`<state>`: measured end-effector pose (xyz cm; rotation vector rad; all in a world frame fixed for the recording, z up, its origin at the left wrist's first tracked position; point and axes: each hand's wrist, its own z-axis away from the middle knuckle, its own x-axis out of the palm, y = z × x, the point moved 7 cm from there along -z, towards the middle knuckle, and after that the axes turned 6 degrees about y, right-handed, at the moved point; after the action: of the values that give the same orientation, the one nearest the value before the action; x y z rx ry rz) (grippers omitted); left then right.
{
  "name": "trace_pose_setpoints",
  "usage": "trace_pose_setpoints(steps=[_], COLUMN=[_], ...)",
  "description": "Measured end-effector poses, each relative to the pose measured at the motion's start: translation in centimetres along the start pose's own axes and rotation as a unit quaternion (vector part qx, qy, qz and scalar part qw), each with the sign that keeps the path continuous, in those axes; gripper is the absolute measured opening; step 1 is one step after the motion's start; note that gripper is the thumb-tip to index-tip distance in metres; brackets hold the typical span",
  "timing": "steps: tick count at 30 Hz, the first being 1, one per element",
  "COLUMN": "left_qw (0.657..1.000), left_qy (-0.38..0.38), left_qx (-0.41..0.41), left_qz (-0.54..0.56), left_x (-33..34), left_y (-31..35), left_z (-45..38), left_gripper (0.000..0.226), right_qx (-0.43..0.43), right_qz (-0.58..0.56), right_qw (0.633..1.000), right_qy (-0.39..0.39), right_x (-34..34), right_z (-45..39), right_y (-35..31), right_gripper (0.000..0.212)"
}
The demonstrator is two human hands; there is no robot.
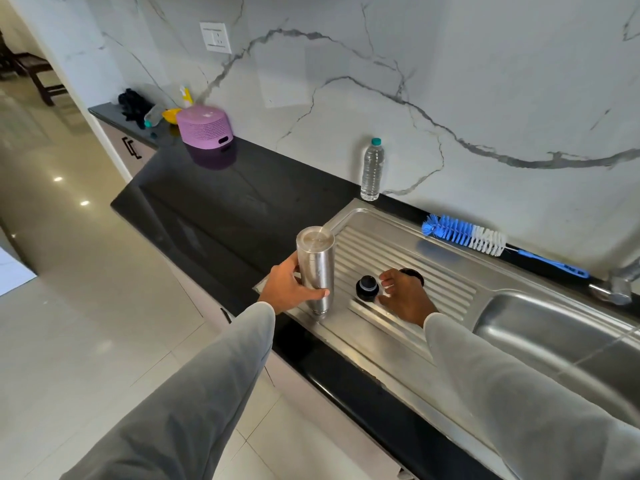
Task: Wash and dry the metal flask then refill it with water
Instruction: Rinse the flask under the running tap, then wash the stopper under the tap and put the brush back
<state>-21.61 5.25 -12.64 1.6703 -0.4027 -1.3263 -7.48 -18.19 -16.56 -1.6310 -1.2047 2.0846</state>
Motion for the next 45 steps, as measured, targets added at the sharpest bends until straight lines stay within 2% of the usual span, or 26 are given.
trace_pose_setpoints(steps=[6, 10, 12, 14, 17, 19, 22, 25, 30, 39, 45], left_qw=[0.999, 0.997, 0.986, 0.963, 0.945, 0.945, 0.938, 0.93, 0.927, 0.946, 0.948], left_qy=[-0.011, -0.001, 0.046, 0.096, 0.072, 0.026, -0.024, -0.059, -0.072, -0.113, -0.143], left_qx=[0.003, -0.019, -0.032, 0.001, 0.101, 0.162, 0.216, 0.232, 0.245, 0.243, 0.253], left_qz=[-0.034, -0.073, -0.157, -0.25, -0.303, -0.283, -0.269, -0.28, -0.275, -0.185, -0.134], left_x=[0.0, -0.3, -1.3, -2.1, -0.4, 1.9, 5.9, 9.9, 14.7, 23.9, 30.6], left_y=[0.6, 0.2, -0.3, -0.4, 0.8, 1.8, 4.4, 7.4, 12.0, 19.4, 24.5], left_z=[0.2, 0.8, 1.8, 3.3, 5.5, 6.3, 6.2, 5.7, 4.5, 3.6, 3.8], left_gripper=[0.082, 0.087, 0.083, 0.075, 0.064, 0.054, 0.053, 0.053, 0.049, 0.043, 0.039], right_qx=[0.021, 0.031, 0.033, 0.03, 0.019, 0.016, 0.023, 0.022, 0.024, 0.114, 0.172], right_qz=[0.028, 0.048, 0.034, 0.009, -0.024, -0.041, -0.074, -0.095, -0.103, -0.096, -0.095], right_qw=[0.999, 0.998, 0.998, 0.998, 0.997, 0.996, 0.993, 0.988, 0.98, 0.962, 0.937], right_qy=[-0.002, 0.02, 0.036, 0.051, 0.074, 0.079, 0.092, 0.119, 0.171, 0.227, 0.288], right_x=[3.5, 4.2, 4.0, 3.8, 3.0, 2.4, 0.3, -3.0, -9.2, -19.4, -25.8], right_z=[-0.3, -0.5, -0.5, -0.3, 0.3, 0.6, 1.2, 2.5, 5.4, 11.9, 15.8], right_y=[-0.8, -0.5, -0.3, -0.1, 0.1, 0.6, 1.6, 2.4, 5.2, 14.2, 21.3], right_gripper=[0.079, 0.061, 0.054, 0.052, 0.052, 0.052, 0.058, 0.059, 0.057, 0.06, 0.053])
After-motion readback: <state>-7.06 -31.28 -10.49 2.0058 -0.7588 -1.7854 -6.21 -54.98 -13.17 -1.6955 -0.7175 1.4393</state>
